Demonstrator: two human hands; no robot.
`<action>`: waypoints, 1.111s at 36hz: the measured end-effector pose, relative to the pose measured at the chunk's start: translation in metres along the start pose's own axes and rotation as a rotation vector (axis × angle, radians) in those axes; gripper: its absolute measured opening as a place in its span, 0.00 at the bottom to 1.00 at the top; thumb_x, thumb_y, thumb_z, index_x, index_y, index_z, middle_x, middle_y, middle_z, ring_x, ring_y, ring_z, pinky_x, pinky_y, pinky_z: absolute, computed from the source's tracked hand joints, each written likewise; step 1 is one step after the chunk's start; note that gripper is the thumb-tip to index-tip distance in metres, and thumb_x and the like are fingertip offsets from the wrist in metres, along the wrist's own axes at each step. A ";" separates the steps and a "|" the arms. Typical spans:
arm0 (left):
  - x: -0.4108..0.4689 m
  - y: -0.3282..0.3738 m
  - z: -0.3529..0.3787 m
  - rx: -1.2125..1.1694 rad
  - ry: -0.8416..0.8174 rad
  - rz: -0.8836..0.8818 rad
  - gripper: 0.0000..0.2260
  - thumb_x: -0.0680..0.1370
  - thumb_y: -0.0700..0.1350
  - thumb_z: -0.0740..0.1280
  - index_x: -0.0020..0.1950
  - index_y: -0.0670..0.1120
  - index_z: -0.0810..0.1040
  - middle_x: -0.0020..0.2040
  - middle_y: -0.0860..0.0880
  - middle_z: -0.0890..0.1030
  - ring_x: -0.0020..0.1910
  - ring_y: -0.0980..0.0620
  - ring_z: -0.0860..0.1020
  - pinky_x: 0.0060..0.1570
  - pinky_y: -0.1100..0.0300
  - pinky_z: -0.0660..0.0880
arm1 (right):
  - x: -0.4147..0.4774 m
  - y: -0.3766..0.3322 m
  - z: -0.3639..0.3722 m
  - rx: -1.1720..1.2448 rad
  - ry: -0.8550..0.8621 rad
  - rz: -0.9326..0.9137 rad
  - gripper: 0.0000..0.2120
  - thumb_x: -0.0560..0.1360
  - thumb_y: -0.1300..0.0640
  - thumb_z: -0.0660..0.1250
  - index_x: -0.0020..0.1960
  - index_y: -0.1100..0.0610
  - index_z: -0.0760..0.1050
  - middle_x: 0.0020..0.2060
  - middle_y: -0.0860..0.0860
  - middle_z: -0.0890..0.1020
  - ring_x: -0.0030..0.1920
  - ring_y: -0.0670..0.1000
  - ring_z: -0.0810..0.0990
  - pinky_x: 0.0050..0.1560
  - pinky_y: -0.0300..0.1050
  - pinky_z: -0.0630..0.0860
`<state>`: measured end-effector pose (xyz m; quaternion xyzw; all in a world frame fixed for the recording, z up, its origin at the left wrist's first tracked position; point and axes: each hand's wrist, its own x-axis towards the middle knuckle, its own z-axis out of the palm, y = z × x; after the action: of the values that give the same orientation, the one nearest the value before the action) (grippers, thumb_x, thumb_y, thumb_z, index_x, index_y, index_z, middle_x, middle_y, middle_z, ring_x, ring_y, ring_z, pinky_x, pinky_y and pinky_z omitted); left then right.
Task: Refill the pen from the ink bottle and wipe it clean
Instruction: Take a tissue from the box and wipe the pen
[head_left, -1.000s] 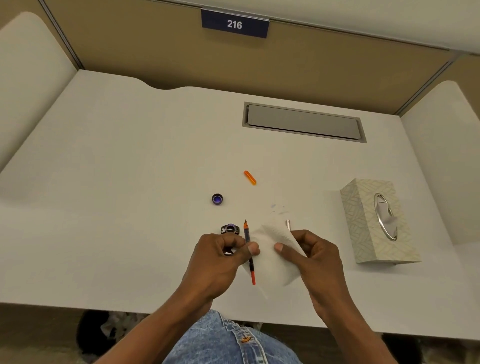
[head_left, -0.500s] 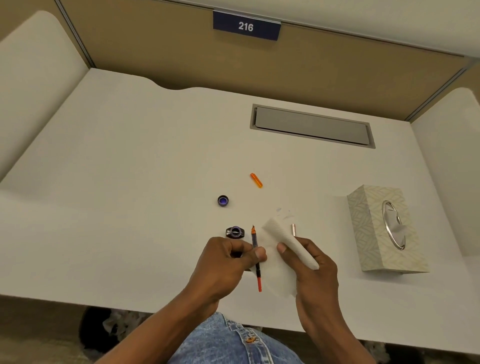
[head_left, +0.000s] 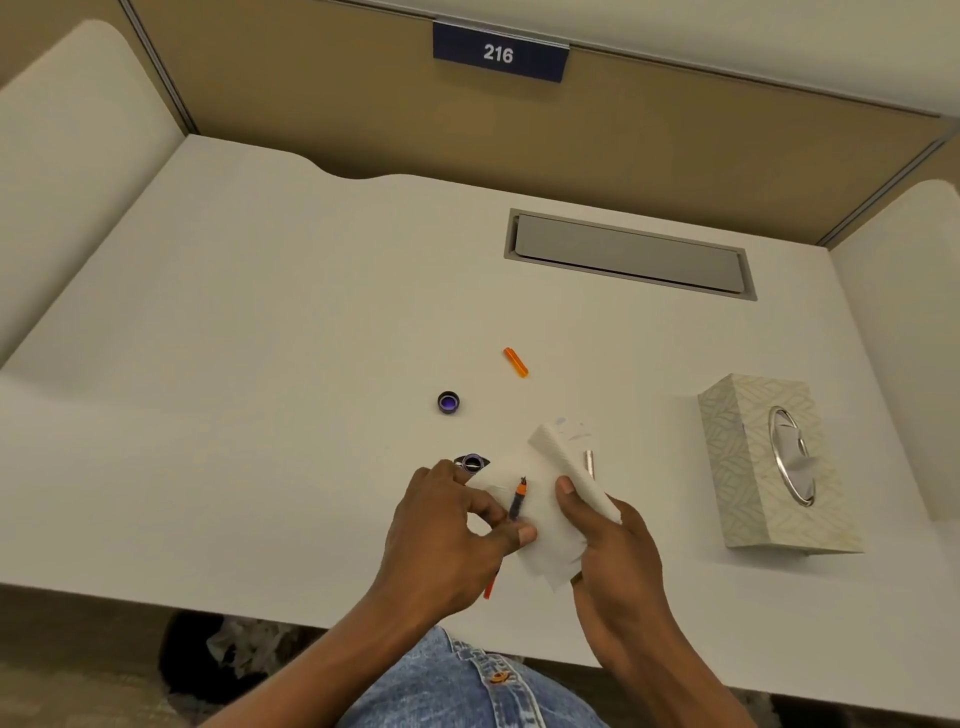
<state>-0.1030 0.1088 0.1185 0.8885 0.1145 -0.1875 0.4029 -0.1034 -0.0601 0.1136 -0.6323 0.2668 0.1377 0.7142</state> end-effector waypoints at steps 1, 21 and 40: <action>0.000 -0.001 -0.001 -0.009 0.011 -0.004 0.15 0.70 0.65 0.78 0.42 0.55 0.87 0.57 0.58 0.78 0.63 0.55 0.74 0.61 0.54 0.75 | 0.000 -0.001 0.000 0.005 -0.005 0.007 0.05 0.82 0.54 0.68 0.48 0.50 0.81 0.31 0.41 0.87 0.32 0.41 0.86 0.27 0.33 0.78; -0.001 -0.001 -0.003 0.036 -0.107 0.050 0.11 0.76 0.61 0.75 0.38 0.58 0.82 0.55 0.60 0.78 0.60 0.57 0.72 0.60 0.57 0.72 | 0.010 -0.003 0.004 0.294 -0.083 0.243 0.21 0.77 0.53 0.68 0.66 0.63 0.81 0.60 0.63 0.86 0.60 0.66 0.85 0.56 0.58 0.85; -0.024 0.009 -0.013 0.110 -0.174 0.072 0.14 0.87 0.46 0.57 0.51 0.53 0.82 0.42 0.56 0.85 0.45 0.55 0.83 0.52 0.53 0.81 | 0.001 0.000 0.012 0.041 0.087 0.075 0.10 0.83 0.50 0.67 0.53 0.50 0.86 0.48 0.53 0.90 0.56 0.63 0.86 0.56 0.61 0.81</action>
<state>-0.1185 0.1115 0.1420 0.8931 0.0370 -0.2552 0.3686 -0.1003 -0.0488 0.1134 -0.6126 0.3238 0.1312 0.7090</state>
